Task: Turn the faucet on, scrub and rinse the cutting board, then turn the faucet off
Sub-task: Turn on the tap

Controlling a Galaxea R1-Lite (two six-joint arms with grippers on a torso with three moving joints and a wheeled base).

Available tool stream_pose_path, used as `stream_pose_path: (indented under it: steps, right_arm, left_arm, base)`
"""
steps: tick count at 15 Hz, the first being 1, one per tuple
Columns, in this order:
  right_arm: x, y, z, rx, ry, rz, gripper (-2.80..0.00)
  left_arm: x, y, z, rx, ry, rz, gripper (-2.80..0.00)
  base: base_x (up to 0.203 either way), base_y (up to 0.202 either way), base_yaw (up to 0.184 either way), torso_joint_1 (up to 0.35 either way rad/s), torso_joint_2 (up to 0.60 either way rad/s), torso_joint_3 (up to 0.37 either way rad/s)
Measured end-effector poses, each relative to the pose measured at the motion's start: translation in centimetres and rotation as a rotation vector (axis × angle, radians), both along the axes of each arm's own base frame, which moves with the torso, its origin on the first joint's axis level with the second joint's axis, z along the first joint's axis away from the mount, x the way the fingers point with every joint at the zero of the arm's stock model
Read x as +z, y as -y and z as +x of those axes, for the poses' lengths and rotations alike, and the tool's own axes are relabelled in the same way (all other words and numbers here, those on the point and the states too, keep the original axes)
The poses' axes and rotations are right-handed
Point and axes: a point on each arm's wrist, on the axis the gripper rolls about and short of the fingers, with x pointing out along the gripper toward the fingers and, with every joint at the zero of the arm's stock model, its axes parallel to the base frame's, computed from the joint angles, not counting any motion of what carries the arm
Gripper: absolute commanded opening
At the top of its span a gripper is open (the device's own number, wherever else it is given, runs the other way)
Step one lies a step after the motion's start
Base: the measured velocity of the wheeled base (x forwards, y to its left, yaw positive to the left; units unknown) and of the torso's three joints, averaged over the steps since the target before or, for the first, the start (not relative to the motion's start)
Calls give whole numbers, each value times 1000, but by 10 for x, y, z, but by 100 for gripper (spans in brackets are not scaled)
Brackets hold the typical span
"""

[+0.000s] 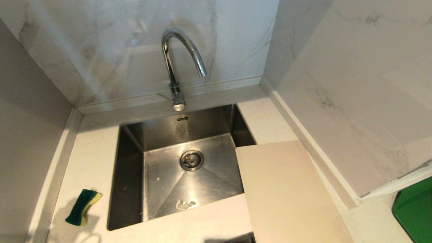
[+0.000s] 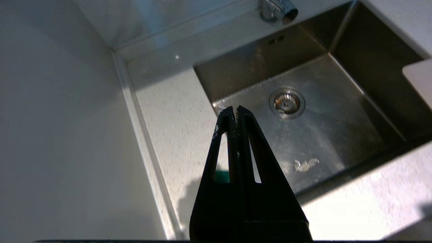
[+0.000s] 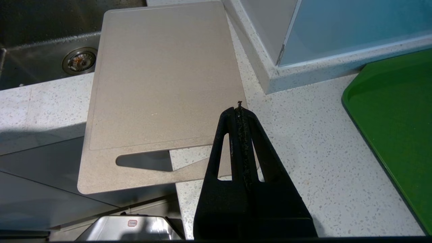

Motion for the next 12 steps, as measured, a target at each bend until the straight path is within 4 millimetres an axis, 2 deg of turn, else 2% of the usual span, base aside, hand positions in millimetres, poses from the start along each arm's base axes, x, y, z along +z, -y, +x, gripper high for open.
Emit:
stream_pose_path:
  steps: [5,9,12]
  right_arm:
    - [0,0,0,0,0,0,-280]
    - [0,0,0,0,0,0,-280]
    - [0,0,0,1,0,0,-280]
  left_arm:
    - [48,1,69,1,-12,-2,-280]
    - [63,6,129,-14,-45,-6,-280]
    - [68,19,175,-51,-65,-31,-280]
  base:
    - [0,0,0,0,0,0]
    - [0,0,0,0,0,0]
    - [0,0,0,0,0,0]
